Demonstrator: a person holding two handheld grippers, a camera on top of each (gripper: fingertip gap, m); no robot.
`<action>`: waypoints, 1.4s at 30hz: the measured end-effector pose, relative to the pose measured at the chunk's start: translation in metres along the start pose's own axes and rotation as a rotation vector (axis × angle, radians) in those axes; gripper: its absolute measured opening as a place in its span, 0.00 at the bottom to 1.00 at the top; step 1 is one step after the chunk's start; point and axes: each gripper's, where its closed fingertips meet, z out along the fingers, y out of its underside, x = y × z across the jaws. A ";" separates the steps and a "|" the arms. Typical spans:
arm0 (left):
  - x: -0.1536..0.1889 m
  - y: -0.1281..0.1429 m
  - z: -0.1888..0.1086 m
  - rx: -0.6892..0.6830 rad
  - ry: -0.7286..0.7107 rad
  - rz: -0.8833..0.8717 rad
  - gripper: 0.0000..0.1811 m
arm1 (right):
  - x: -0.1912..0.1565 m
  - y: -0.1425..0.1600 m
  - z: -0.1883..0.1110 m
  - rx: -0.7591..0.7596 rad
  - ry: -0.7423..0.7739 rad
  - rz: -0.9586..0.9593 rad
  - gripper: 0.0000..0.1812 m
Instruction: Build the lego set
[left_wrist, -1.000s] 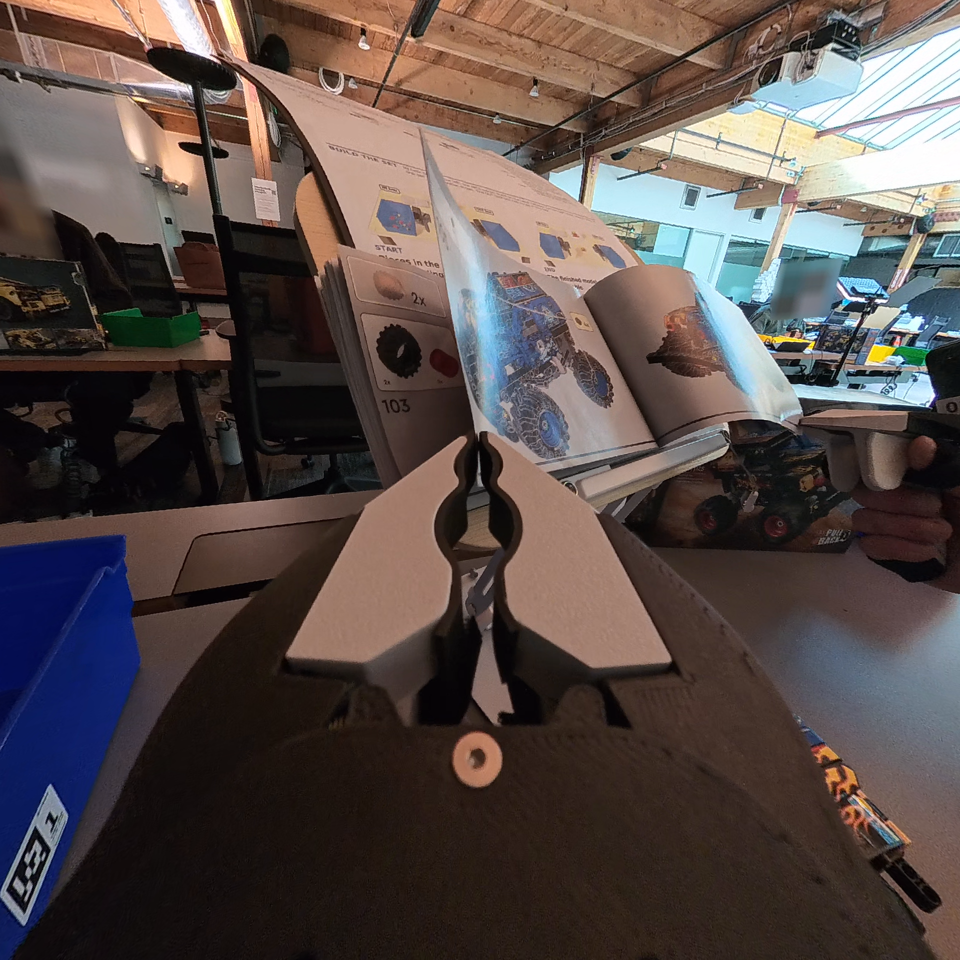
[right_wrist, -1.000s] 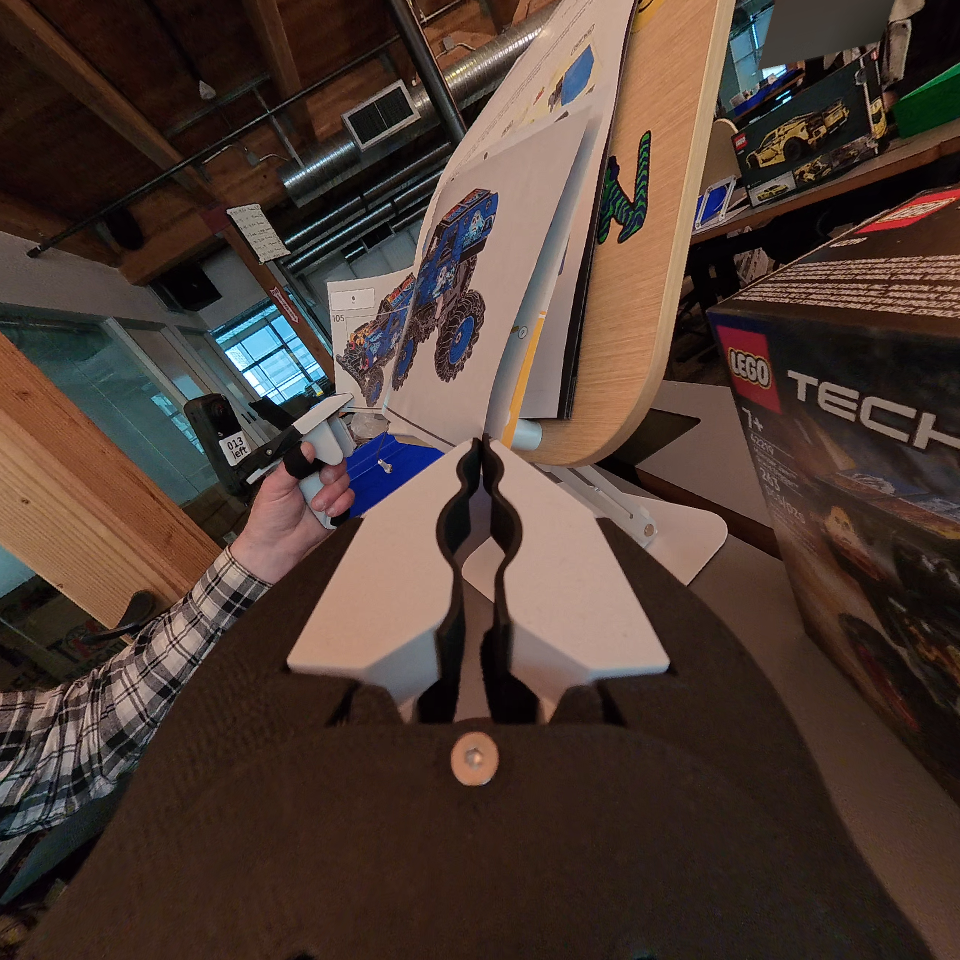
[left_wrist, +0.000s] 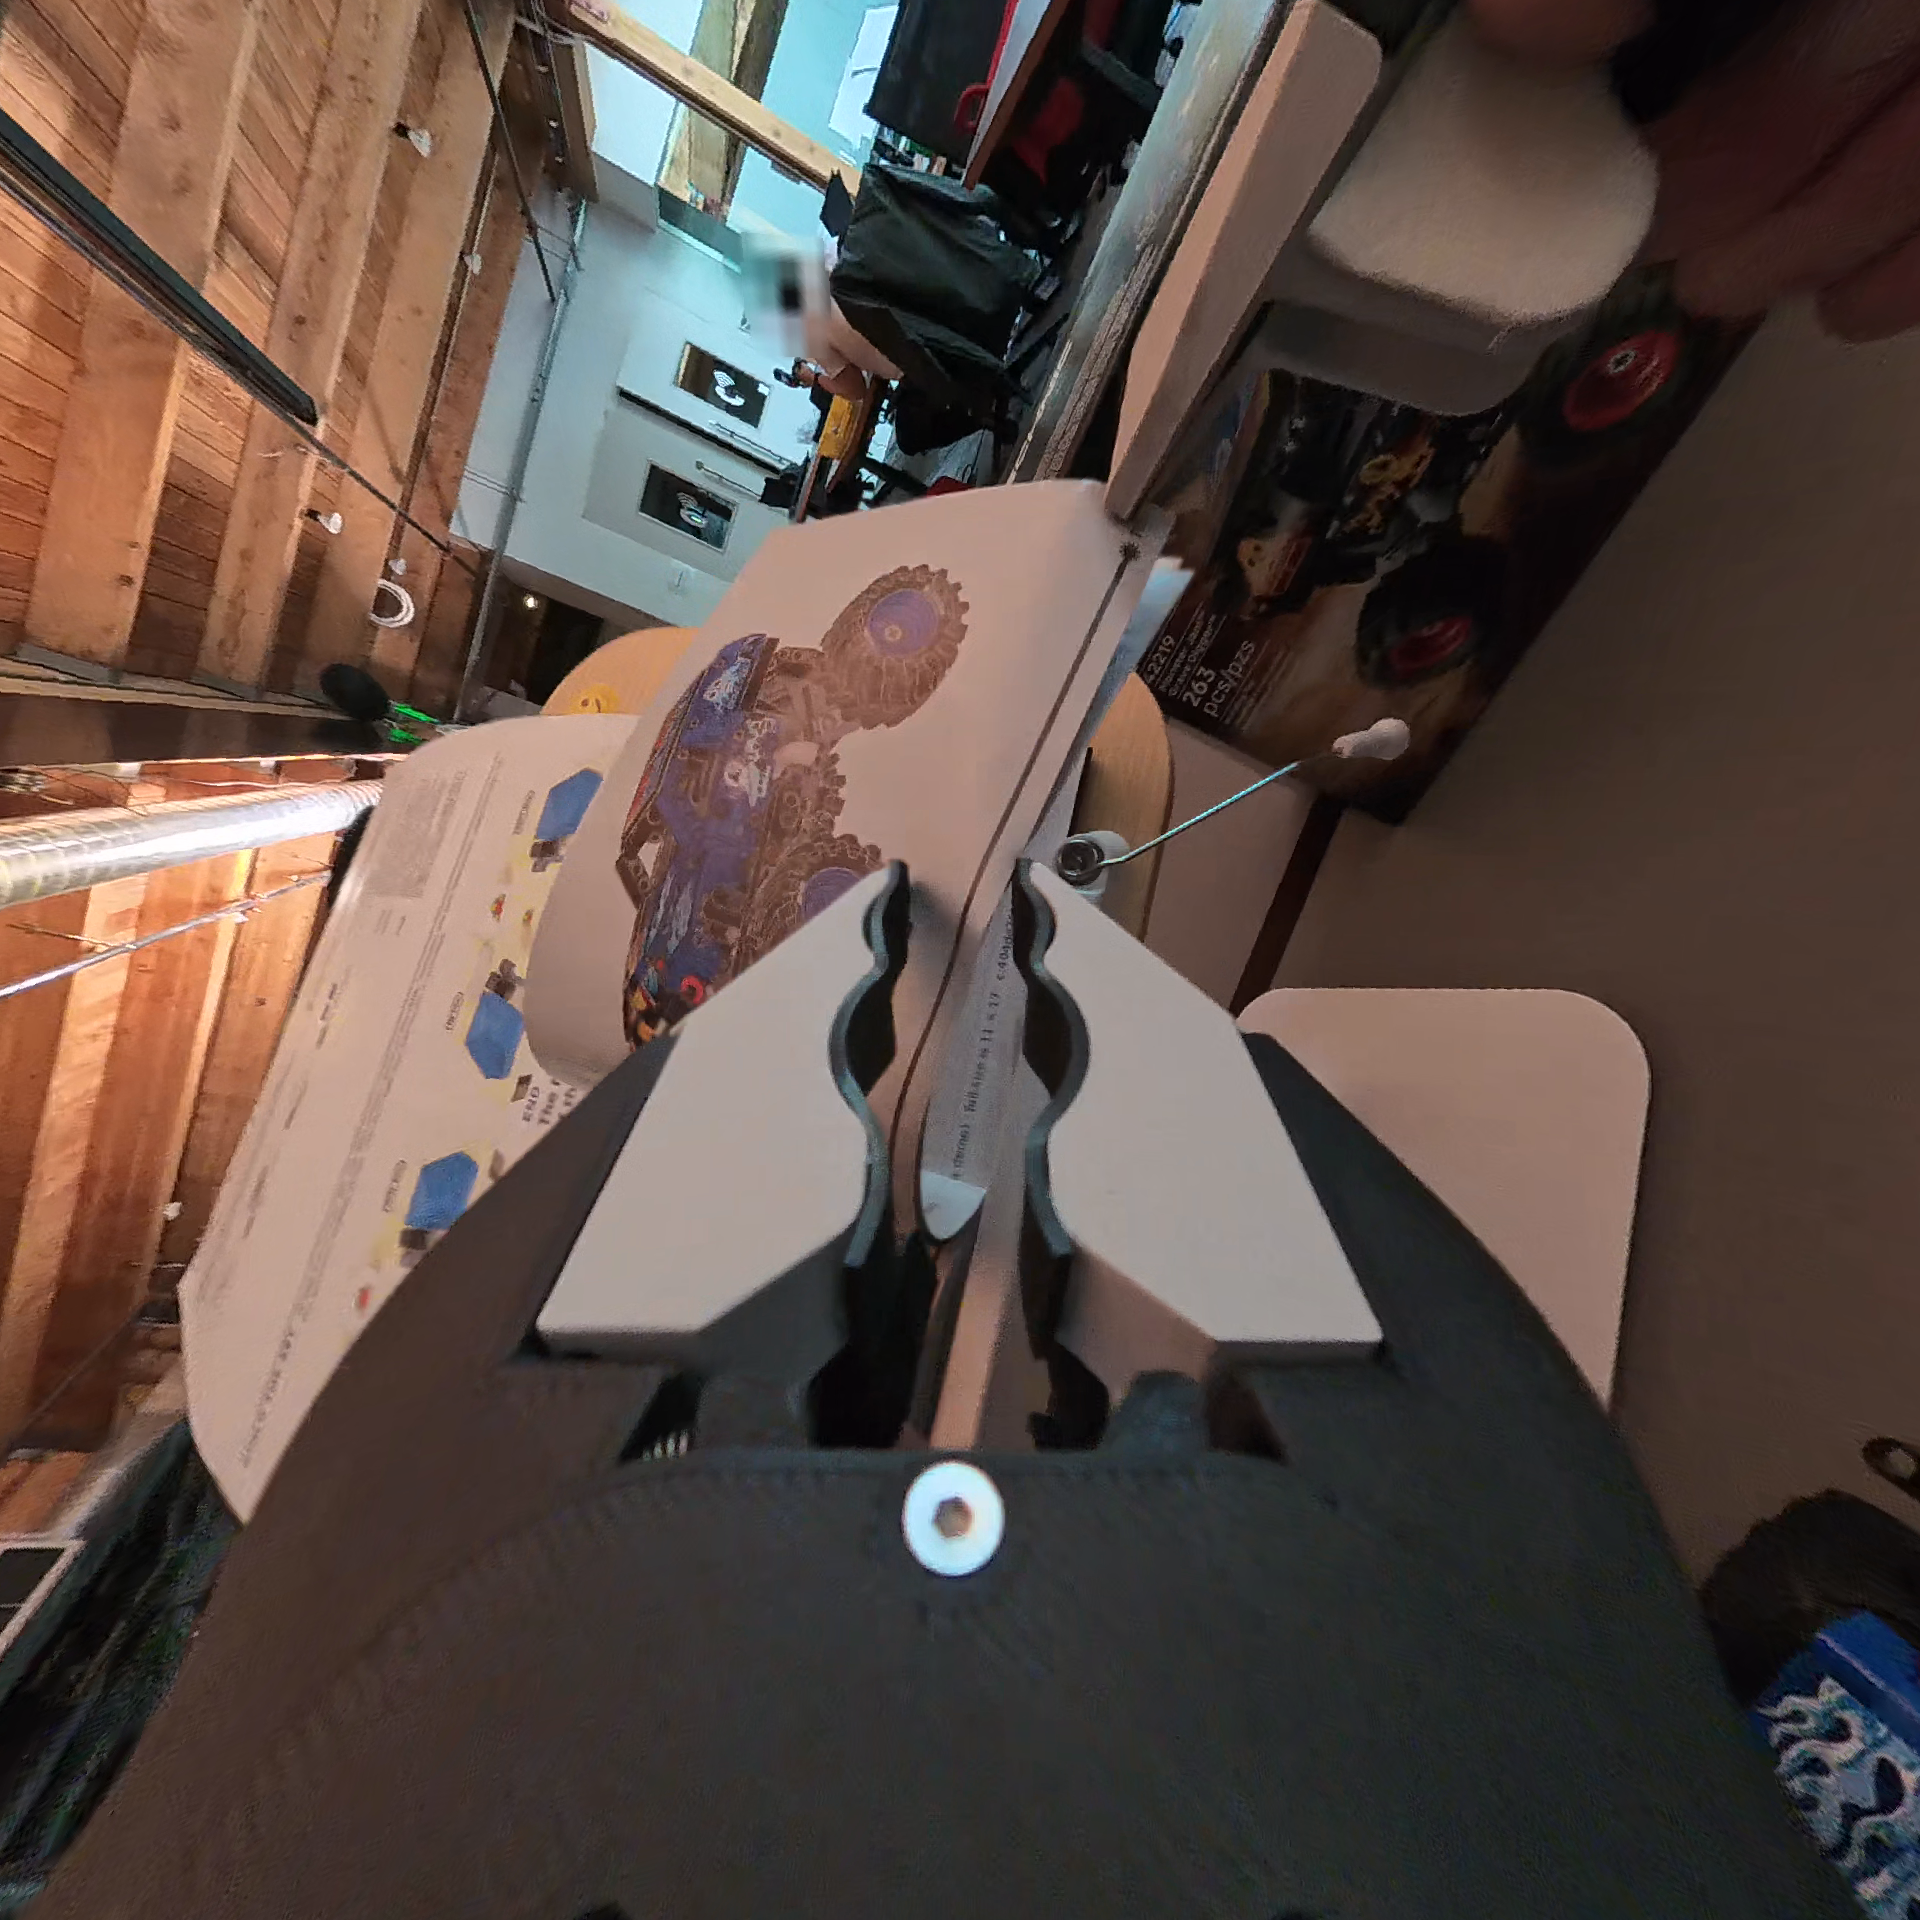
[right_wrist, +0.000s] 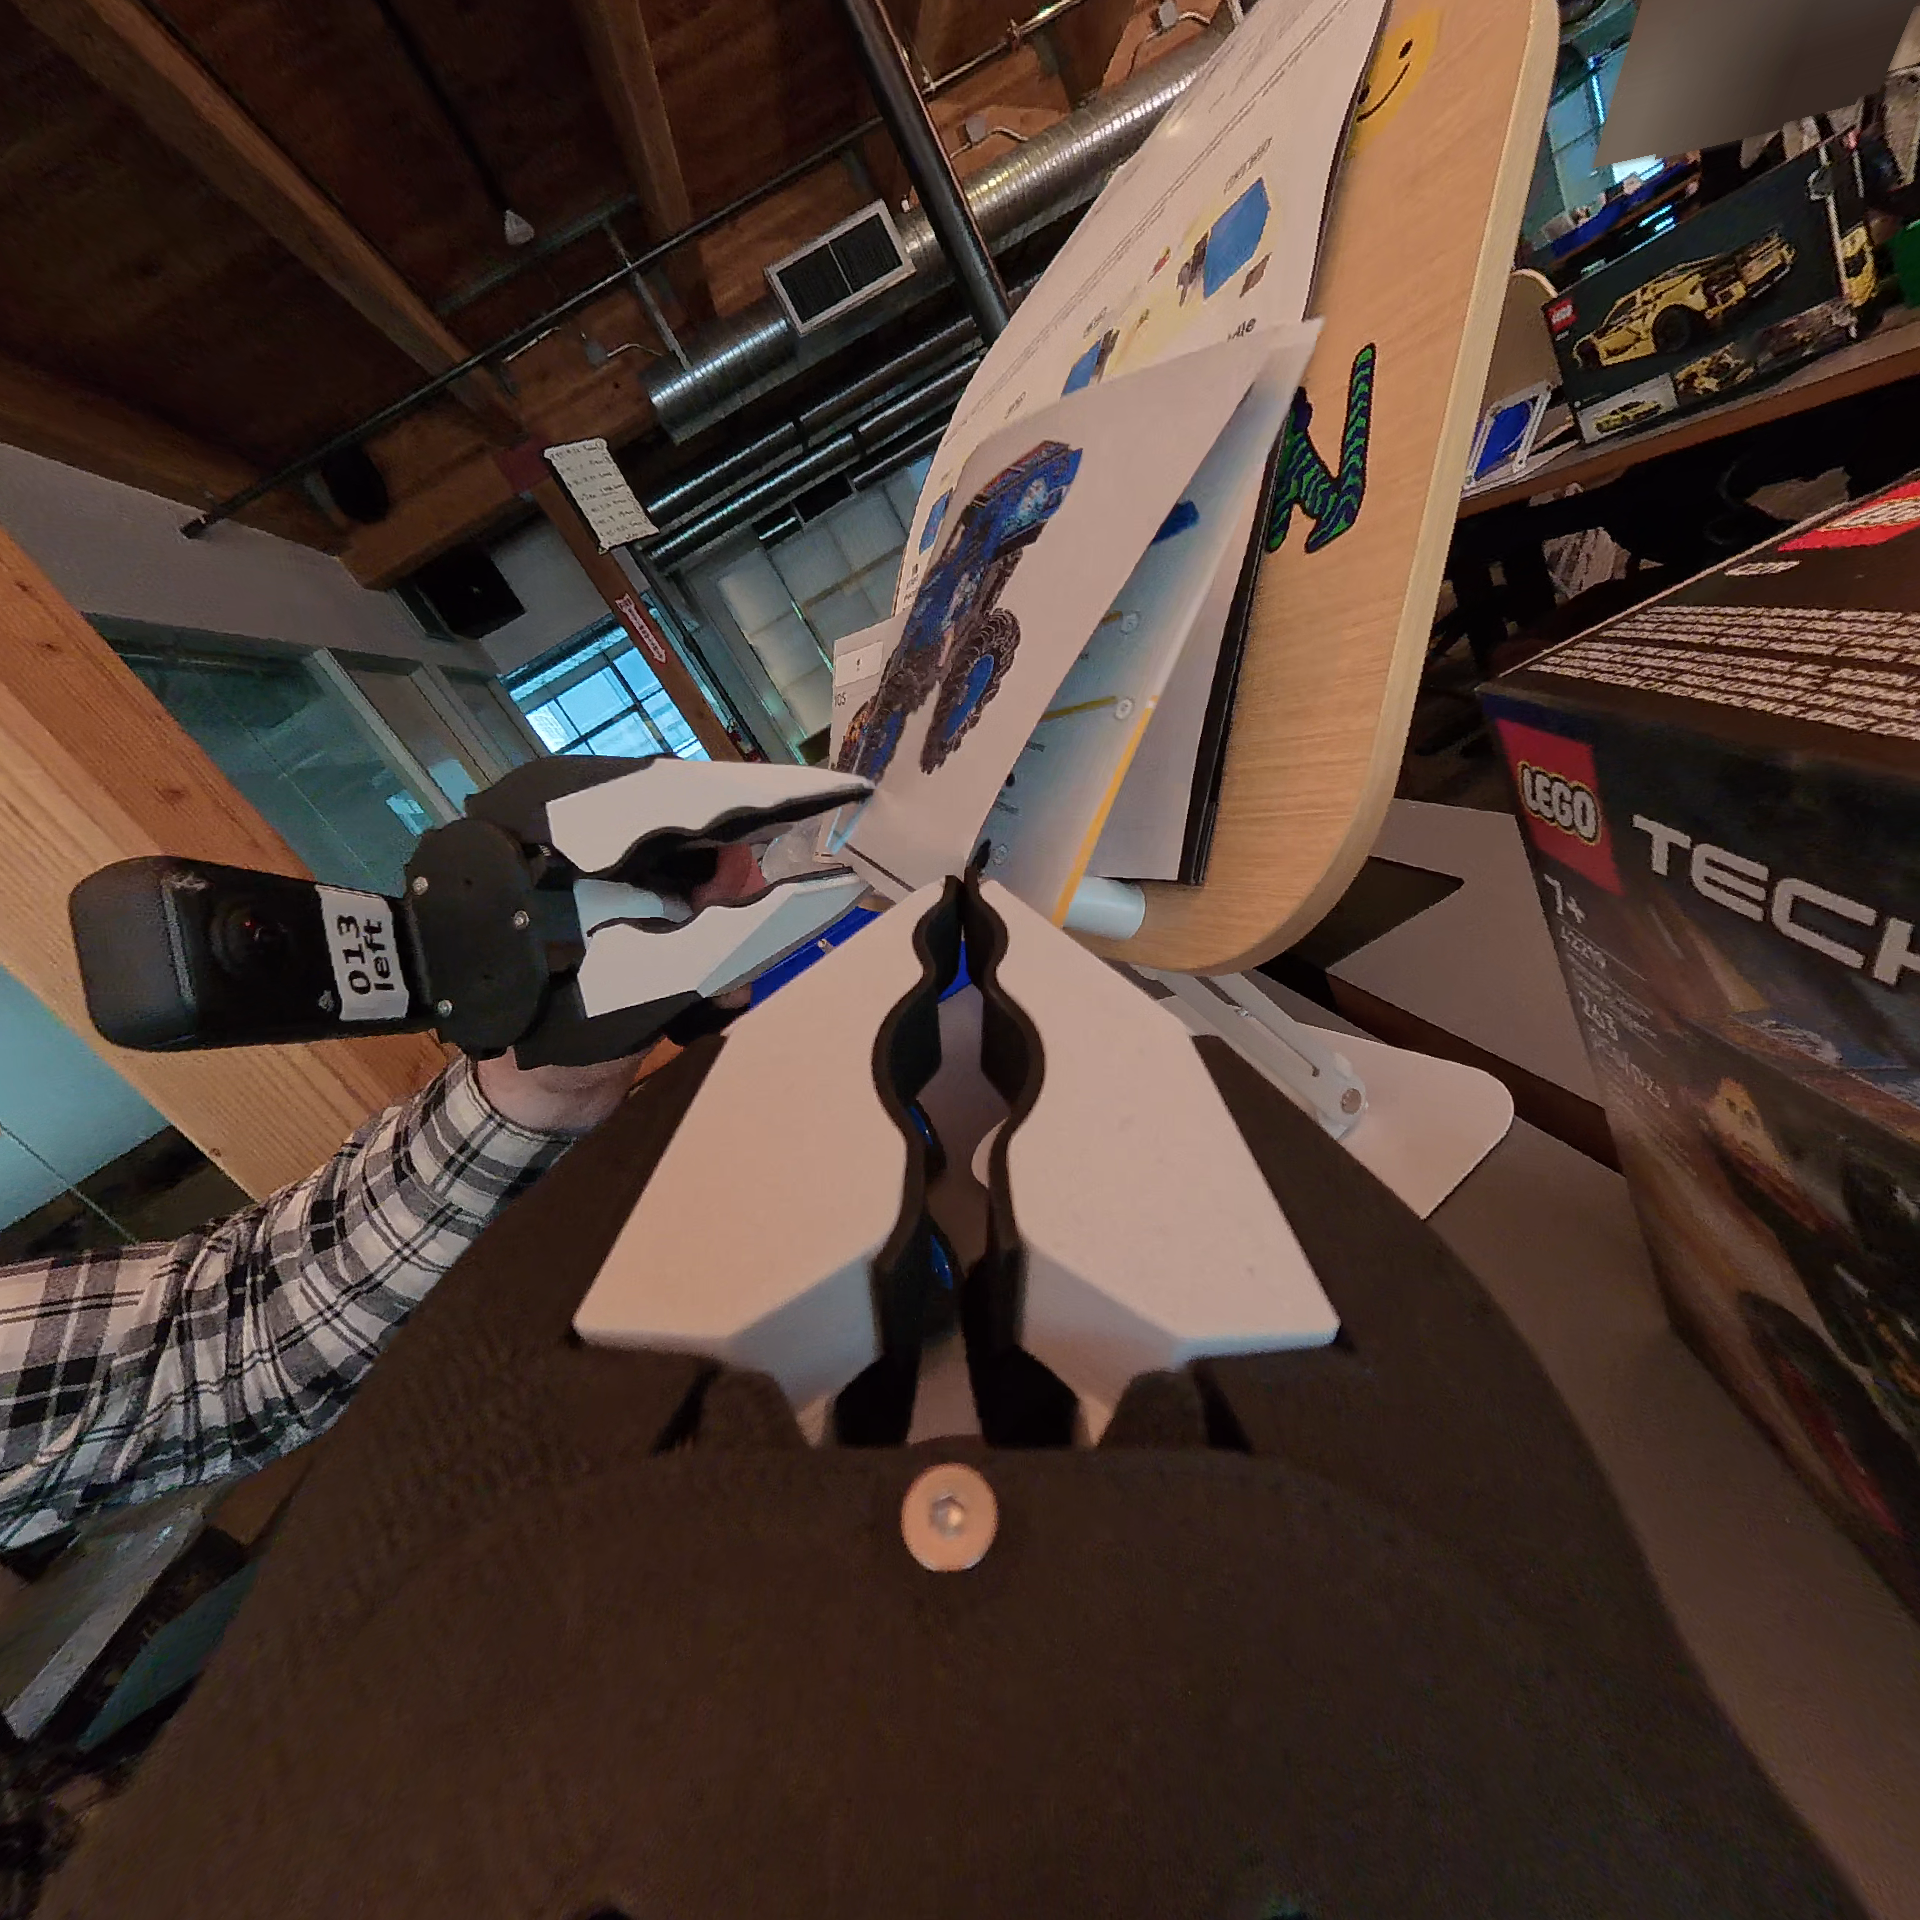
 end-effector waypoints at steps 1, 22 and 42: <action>0.002 0.001 0.000 0.001 0.010 -0.018 0.09 | 0.000 0.000 0.000 -0.001 -0.002 0.000 0.00; 0.009 0.008 -0.009 0.078 0.221 -0.274 0.01 | -0.004 0.005 0.007 -0.020 0.005 -0.038 0.00; 0.010 0.014 -0.016 0.120 0.325 -0.399 0.01 | -0.002 0.016 0.014 -0.041 -0.005 0.002 0.00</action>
